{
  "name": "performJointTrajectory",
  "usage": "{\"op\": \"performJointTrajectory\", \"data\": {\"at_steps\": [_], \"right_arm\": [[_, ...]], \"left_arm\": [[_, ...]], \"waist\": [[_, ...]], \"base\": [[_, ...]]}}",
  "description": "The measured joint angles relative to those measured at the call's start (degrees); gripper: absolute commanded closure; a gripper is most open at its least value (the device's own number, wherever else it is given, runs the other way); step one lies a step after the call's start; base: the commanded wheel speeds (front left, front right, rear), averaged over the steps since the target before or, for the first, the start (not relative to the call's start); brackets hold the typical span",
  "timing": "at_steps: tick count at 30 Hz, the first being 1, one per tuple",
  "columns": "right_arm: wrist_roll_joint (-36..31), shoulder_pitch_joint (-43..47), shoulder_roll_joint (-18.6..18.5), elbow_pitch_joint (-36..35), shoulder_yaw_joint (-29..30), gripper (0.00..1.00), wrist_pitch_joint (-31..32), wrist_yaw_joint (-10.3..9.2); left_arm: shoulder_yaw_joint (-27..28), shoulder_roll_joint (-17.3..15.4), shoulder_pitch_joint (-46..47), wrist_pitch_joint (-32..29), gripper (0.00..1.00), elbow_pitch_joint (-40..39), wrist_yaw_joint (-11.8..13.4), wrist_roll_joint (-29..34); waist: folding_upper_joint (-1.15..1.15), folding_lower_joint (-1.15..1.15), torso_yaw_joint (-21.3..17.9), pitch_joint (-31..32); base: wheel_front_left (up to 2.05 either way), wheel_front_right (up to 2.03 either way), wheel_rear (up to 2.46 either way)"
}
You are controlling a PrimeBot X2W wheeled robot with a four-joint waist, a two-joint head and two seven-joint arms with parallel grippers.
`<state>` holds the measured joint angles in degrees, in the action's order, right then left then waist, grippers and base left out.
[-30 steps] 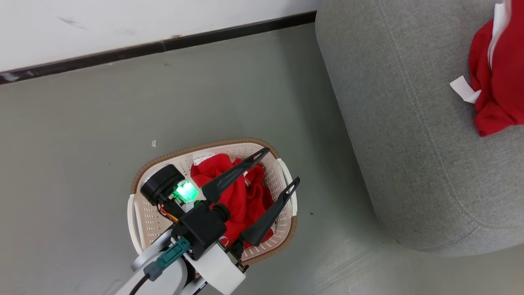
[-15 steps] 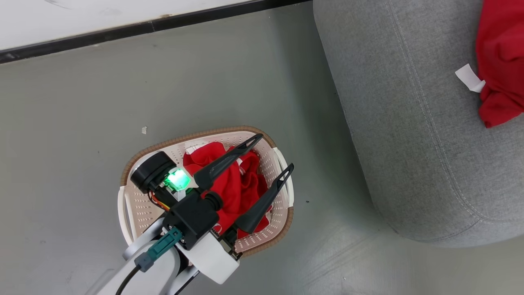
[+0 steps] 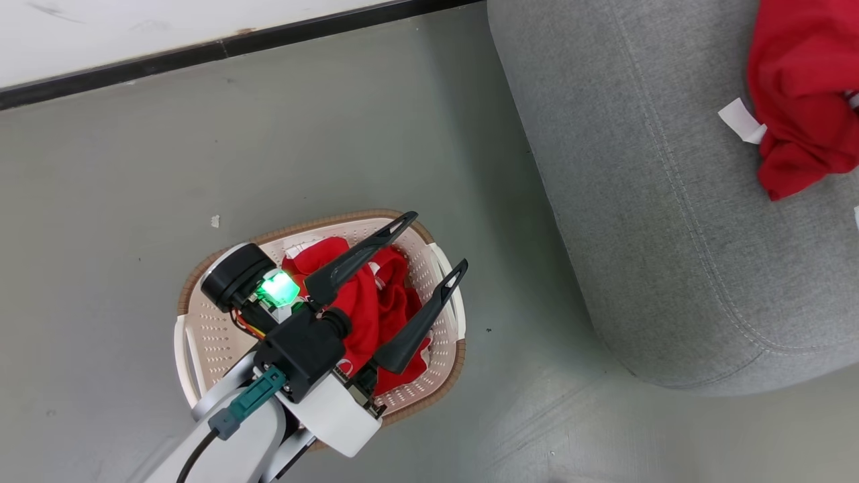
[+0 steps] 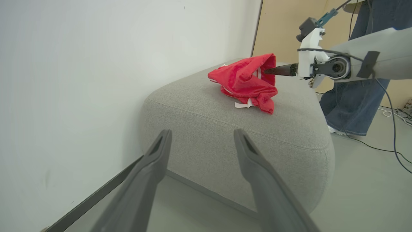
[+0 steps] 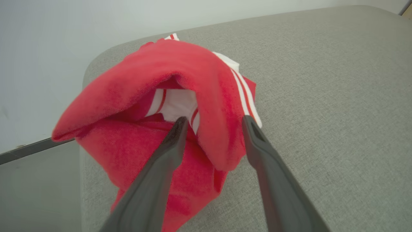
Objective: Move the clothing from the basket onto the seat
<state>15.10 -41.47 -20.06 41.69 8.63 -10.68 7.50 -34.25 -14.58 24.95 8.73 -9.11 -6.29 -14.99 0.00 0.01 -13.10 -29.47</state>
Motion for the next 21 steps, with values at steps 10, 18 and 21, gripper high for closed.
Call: {"op": "performJointTrajectory", "data": {"at_steps": [10,18,21], "right_arm": [[0.9,2.64,1.18,-0.75,-3.22,0.0,-1.25,0.0],[-0.32,5.34,1.25,-6.05,-8.73,0.0,-2.46,0.0],[-0.47,5.96,1.24,-8.59,-10.33,0.0,-2.61,0.0]], "left_arm": [[0.37,-0.32,-0.01,1.0,0.0,1.49,-0.01,-0.14],[2.57,-0.66,-0.14,2.36,0.0,3.23,0.18,-0.63],[3.87,-0.85,-0.5,2.96,0.0,4.23,0.8,-0.97]], "waist": [[0.0,0.0,-1.89,1.57],[0.0,0.0,-3.23,3.71],[0.0,0.0,-3.55,4.8]], "base": [[0.0,0.0,0.0],[0.0,0.0,0.0],[0.0,0.0,0.0]]}}
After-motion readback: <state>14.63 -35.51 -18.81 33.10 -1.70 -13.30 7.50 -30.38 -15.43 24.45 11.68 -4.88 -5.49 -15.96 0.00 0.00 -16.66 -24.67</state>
